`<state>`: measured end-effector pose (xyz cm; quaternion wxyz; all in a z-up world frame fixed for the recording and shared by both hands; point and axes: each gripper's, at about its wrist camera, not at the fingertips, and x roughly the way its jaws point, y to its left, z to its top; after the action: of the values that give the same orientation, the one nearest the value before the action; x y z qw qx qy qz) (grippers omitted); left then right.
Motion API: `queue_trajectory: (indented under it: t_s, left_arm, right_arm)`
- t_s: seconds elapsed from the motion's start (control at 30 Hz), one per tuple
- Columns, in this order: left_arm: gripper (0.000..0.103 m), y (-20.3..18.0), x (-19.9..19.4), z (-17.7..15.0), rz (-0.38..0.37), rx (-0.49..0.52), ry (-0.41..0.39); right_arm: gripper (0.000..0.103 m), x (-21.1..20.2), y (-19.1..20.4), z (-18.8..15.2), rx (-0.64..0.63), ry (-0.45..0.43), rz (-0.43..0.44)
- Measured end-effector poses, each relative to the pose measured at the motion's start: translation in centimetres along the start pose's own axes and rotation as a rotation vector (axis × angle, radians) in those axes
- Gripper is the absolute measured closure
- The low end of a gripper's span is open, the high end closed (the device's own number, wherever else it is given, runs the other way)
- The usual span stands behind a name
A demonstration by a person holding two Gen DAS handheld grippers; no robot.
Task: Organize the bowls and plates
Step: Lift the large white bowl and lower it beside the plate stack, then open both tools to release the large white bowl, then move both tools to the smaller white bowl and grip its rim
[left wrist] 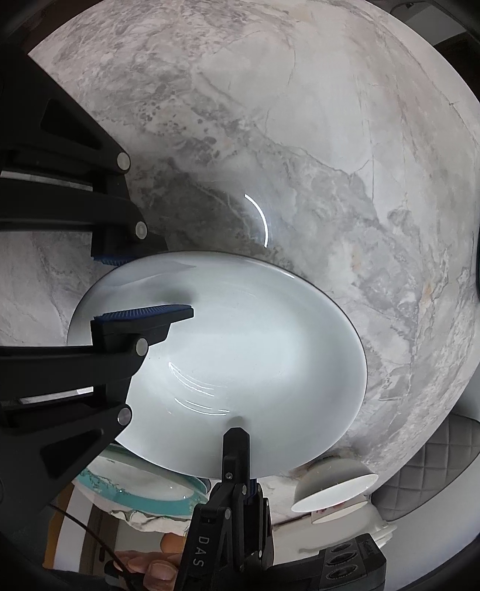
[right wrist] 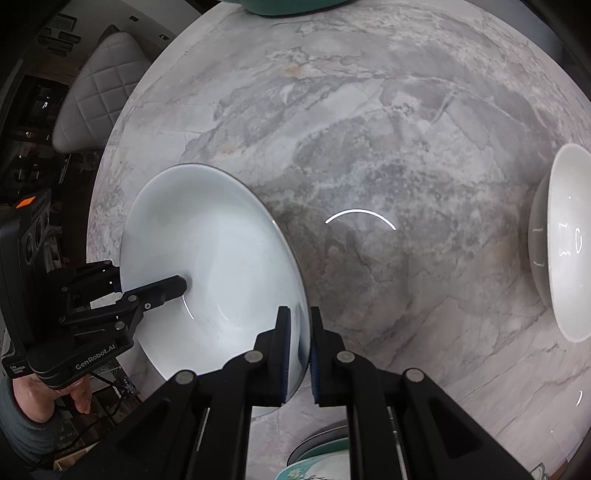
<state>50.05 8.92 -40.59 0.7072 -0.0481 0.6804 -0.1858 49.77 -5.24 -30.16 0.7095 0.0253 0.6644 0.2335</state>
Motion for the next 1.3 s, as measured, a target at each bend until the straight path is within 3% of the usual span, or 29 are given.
queue_trajectory:
  t_s: [0.3, 0.43, 0.47, 0.5, 0.57, 0.67, 0.7, 0.77, 0.9, 1.0, 1.3]
  left_arm:
    - [0.087, -1.0, 1.2, 1.0, 0.027, 0.028, -0.006]
    - [0.084, -0.9, 1.0, 1.0, 0.025, 0.018, -0.032]
    - [0.076, -0.8, 0.8, 0.9, 0.023, 0.013, -0.042]
    - [0.054, -0.5, 0.3, 0.7, 0.020, 0.008, -0.054]
    - [0.027, -0.3, -0.8, 0.4, 0.021, -0.002, -0.091]
    - [0.024, 0.2, -2.9, 0.1, -0.004, -0.022, -0.130]
    - [0.015, 0.5, -3.7, 0.1, -0.025, -0.035, -0.144]
    - [0.002, 1.0, -5.5, 0.8, -0.055, -0.044, -0.174]
    - [0.000, 0.6, -8.4, 4.0, -0.104, -0.040, -0.212]
    - [0.000, -1.0, -10.2, 6.3, -0.086, 0.000, -0.258]
    - [0.000, -10.8, -10.7, 10.0, -0.058, 0.096, -0.299]
  right_arm:
    - [0.092, 0.2, -0.5, -0.7, 0.038, -0.016, 0.005]
    - [0.087, -0.2, -0.6, -1.0, 0.042, -0.034, 0.017]
    - [0.082, -0.4, -0.7, -1.1, 0.046, -0.041, 0.020]
    - [0.077, -0.6, -0.7, -1.3, 0.050, -0.051, 0.025]
    - [0.053, -1.8, -0.8, -1.8, 0.055, -0.092, 0.016]
    - [0.043, -4.1, -1.2, -2.7, 0.077, -0.161, 0.006]
    - [0.039, -5.1, -1.7, -3.3, 0.097, -0.189, 0.022]
    - [0.022, -6.8, -2.8, -4.3, 0.135, -0.245, 0.053]
    - [0.015, -9.7, -5.3, -6.4, 0.214, -0.343, 0.122]
    - [0.000, -11.8, -7.8, -7.7, 0.273, -0.418, 0.138]
    - [0.000, -15.1, -16.0, -8.7, 0.319, -0.485, 0.099]
